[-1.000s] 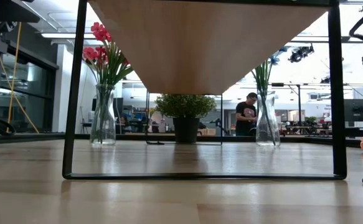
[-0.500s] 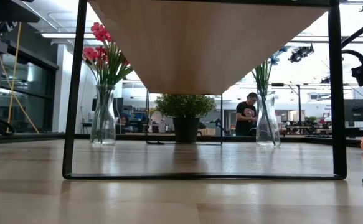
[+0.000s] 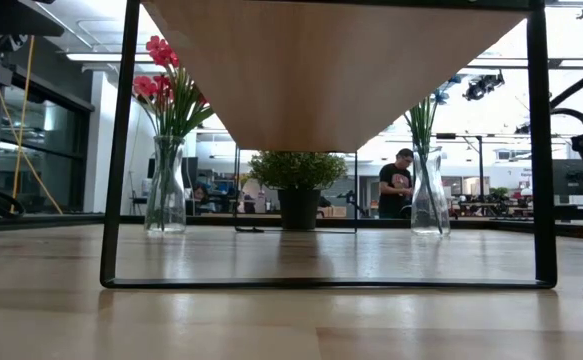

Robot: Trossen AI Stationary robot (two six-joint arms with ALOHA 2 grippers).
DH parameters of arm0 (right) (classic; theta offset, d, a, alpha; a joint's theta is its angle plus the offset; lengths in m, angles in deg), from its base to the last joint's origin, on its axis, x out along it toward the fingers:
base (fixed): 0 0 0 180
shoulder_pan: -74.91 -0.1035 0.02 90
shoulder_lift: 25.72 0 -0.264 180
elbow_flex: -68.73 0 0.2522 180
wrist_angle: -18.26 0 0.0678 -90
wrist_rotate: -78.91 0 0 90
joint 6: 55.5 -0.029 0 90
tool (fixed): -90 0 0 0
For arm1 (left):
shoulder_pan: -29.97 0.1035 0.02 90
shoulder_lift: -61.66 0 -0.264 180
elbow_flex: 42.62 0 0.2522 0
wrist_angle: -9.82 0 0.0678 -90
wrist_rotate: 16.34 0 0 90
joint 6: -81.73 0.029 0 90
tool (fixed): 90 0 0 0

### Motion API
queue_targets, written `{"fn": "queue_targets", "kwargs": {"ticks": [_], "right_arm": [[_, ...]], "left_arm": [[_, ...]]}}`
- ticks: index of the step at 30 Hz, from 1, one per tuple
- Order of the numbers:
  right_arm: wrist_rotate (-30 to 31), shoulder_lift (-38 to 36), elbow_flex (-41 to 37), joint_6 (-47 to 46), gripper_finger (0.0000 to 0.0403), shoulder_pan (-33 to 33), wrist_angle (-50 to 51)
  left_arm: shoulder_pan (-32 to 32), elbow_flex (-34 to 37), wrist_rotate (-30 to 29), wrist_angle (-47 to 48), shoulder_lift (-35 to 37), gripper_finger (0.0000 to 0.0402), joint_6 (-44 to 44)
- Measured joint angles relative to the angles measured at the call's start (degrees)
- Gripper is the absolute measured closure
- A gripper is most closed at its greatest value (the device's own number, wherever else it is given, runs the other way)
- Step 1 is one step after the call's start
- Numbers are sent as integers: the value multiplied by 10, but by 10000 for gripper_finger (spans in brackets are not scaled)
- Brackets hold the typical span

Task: Pick and place flowers into a vace then onto a shelf
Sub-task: Put the orange flower into the right transparent vase

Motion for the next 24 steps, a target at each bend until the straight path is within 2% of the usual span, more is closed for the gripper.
{"fn": "queue_targets", "kwargs": {"ticks": [13, 16, 24], "right_arm": [[-5, 1, -1, -5, 284, 0, -12], [-7, 1, -1, -7, 305, 0, -17], [-6, 2, -2, -6, 393, 0, -30]], "left_arm": [[0, 0, 0, 0, 0, 151, 0], [0, 0, 0, 0, 0, 151, 0], [0, 0, 0, 0, 0, 151, 0]]}}
